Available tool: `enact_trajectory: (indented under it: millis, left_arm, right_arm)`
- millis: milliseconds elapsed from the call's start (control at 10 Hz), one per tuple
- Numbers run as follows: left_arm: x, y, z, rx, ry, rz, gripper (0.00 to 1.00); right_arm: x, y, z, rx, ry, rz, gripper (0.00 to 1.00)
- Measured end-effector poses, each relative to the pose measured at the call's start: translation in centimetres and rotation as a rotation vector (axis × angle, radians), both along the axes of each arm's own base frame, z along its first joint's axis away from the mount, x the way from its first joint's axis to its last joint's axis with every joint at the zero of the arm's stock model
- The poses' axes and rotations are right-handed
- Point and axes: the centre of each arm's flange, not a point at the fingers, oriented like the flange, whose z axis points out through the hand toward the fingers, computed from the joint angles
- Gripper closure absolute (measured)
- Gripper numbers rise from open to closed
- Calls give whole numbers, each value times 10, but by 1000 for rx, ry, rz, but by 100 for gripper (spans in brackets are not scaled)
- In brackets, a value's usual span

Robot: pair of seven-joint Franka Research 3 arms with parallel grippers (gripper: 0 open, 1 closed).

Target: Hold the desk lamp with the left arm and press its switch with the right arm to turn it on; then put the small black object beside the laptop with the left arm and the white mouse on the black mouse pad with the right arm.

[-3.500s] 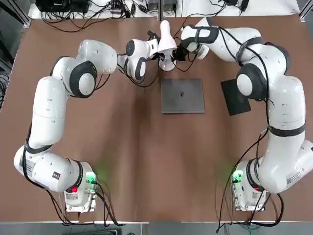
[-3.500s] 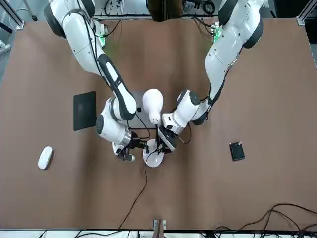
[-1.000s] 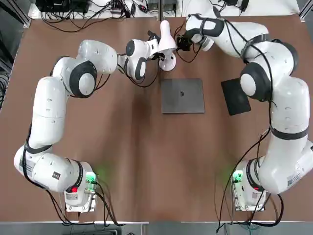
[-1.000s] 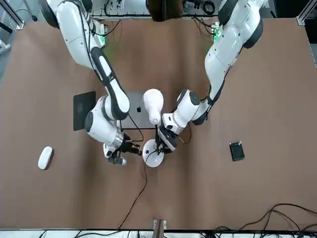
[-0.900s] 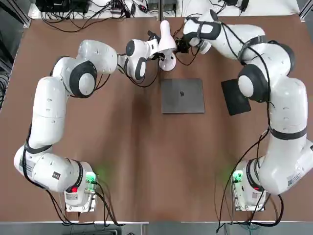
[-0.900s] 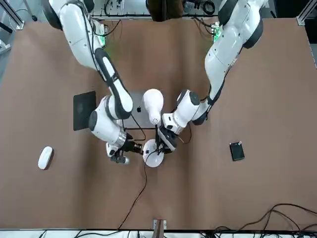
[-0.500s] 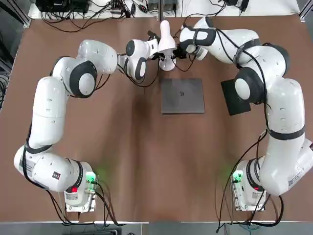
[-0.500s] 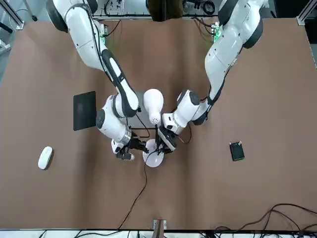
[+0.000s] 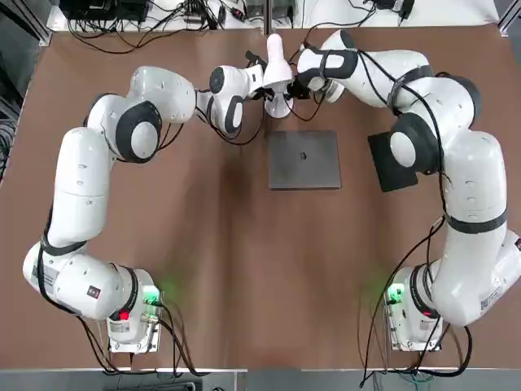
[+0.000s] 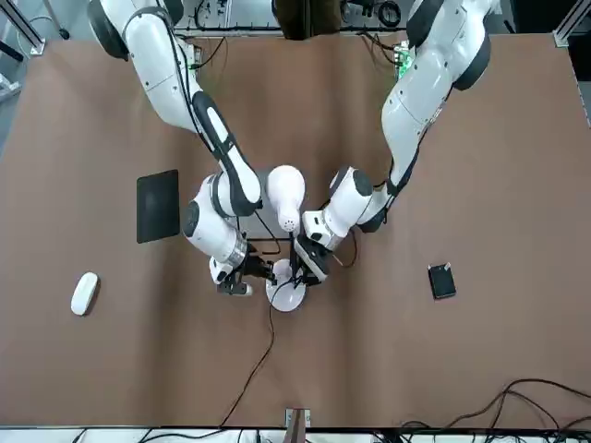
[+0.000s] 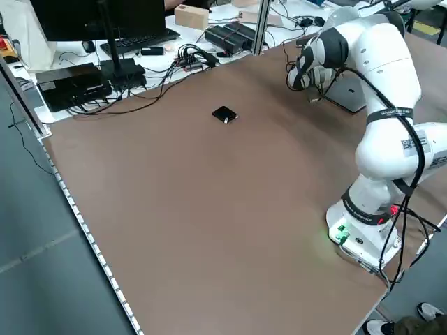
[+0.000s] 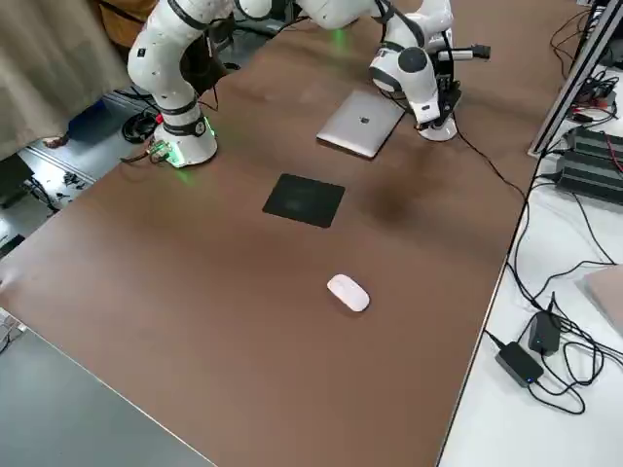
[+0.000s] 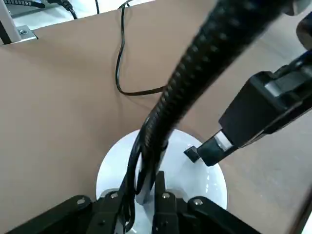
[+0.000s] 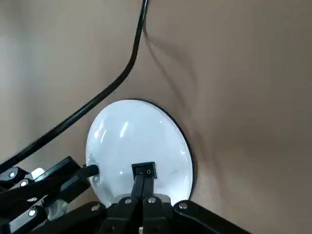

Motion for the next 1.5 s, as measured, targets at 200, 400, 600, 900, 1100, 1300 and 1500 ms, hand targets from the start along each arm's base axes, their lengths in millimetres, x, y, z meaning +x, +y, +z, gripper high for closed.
enact_trajectory:
  millis: [200,400,600,900,1100,1300,1500]
  left_arm:
    - [0,0,0,0,0,0,78]
    - [0,0,0,0,0,0,78]
    - [0,0,0,0,0,0,78]
    - [0,0,0,0,0,0,78]
    - [0,1,0,1,0,1,78]
    - [1,1,-1,2,-1,2,78]
    - [2,3,-1,4,-1,3,78]
  right_arm:
    - [-1,1,-1,0,1,1,99]
    - [-1,2,-1,-1,0,3,99]
    - [-1,2,-1,-1,-1,2,99]
    - [-1,4,-2,-2,-6,2,99]
    - [-1,5,-2,-1,-11,2,99]
    - [0,7,-3,-1,-16,2,99]
    - [1,10,-3,-1,-22,2,99]
